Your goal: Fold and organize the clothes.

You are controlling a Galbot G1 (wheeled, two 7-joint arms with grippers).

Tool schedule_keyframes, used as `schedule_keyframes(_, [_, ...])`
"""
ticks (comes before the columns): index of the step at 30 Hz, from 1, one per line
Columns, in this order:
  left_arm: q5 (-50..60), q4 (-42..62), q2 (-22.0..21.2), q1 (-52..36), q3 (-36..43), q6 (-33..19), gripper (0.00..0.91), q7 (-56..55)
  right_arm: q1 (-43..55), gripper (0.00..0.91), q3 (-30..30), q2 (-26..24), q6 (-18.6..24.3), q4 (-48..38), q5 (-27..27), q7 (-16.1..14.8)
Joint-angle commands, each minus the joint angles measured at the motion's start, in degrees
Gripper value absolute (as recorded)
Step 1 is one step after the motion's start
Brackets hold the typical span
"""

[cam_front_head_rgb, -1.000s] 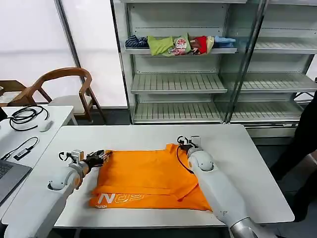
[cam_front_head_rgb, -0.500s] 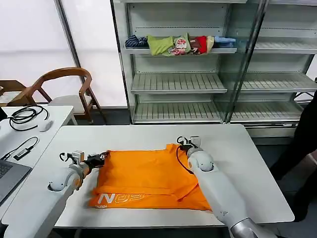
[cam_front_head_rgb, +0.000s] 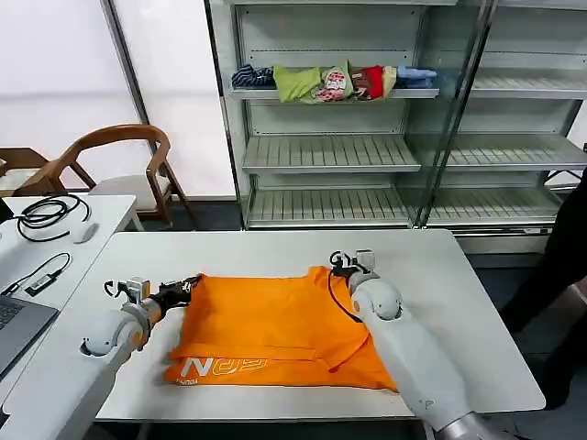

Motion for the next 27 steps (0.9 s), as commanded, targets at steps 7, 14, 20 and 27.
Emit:
schedule_keyframes(7, [-0.73,-10.39,1.97,12.94,-8.85,-0.86,0.02,0.22,-10.42,0.0,2.04,-6.11,-0.62,17.71,1.15,0.31])
schedule_keyframes(14, [-0.9,-13.39,3.18,17.61,-12.09,-1.2,0.02,0.52,-14.99,0.0,4.03,-8.34,-0.47,22.48,1.17,0.13])
schedule_keyframes(20, [-0.93,-16.6,3.49,21.54,-15.26,-1.43,0.02,0.77,-21.83,0.0,7.03,-9.32,-0.24,27.97,0.85,-0.28])
schedule_keyframes(27, [-0.71,-19.46,3.74,25.94,-17.4,-1.87,0.02,0.94,-29.36,0.0,9.6,-9.89,0.43,32.79,-0.3,-1.11])
